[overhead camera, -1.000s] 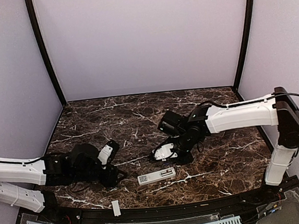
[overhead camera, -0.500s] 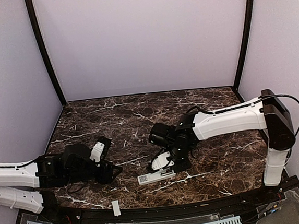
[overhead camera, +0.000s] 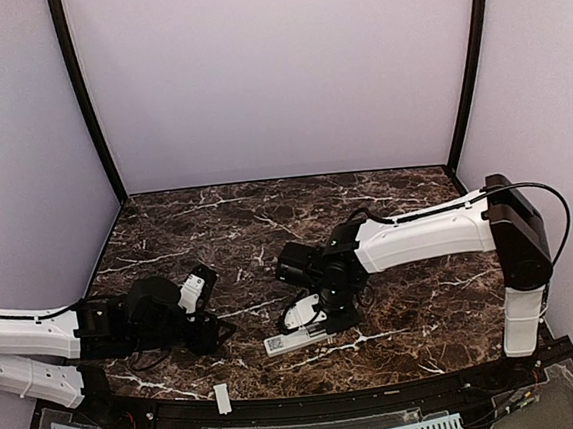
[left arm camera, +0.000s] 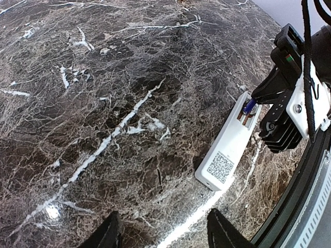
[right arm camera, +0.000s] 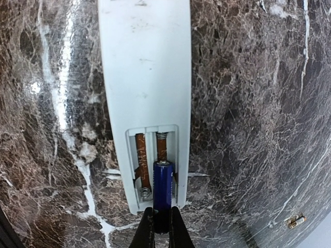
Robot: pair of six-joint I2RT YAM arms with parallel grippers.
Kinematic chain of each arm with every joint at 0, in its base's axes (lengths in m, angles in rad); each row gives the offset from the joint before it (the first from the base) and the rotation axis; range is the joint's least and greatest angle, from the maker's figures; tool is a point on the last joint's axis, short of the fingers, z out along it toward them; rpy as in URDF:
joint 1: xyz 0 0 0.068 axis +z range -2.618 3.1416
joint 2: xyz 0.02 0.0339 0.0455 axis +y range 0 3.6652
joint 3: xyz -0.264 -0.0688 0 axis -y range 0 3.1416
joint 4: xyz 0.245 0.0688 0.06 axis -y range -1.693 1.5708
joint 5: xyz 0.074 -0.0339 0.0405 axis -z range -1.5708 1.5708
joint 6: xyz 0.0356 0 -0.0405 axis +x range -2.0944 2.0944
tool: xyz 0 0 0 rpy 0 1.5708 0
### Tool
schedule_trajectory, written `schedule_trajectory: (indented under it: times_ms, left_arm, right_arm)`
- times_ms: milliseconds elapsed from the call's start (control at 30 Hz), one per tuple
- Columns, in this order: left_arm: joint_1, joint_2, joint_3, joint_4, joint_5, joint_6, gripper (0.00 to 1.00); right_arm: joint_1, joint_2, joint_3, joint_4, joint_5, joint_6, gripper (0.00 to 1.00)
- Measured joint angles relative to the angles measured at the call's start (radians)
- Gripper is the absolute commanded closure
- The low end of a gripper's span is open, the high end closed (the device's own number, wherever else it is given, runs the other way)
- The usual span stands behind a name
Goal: Load the batteries into the remote control
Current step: Place the battery in the battery compartment.
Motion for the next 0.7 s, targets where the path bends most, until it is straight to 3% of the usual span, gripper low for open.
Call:
schedule_trajectory:
  times_ms: [700]
  left_arm:
    - [0.000, -0.001, -0.002, 0.000, -0.001, 0.004, 0.45]
  right_arm:
    - [0.031, 0.070, 0.072, -0.043, 0.045, 0.085, 1.00]
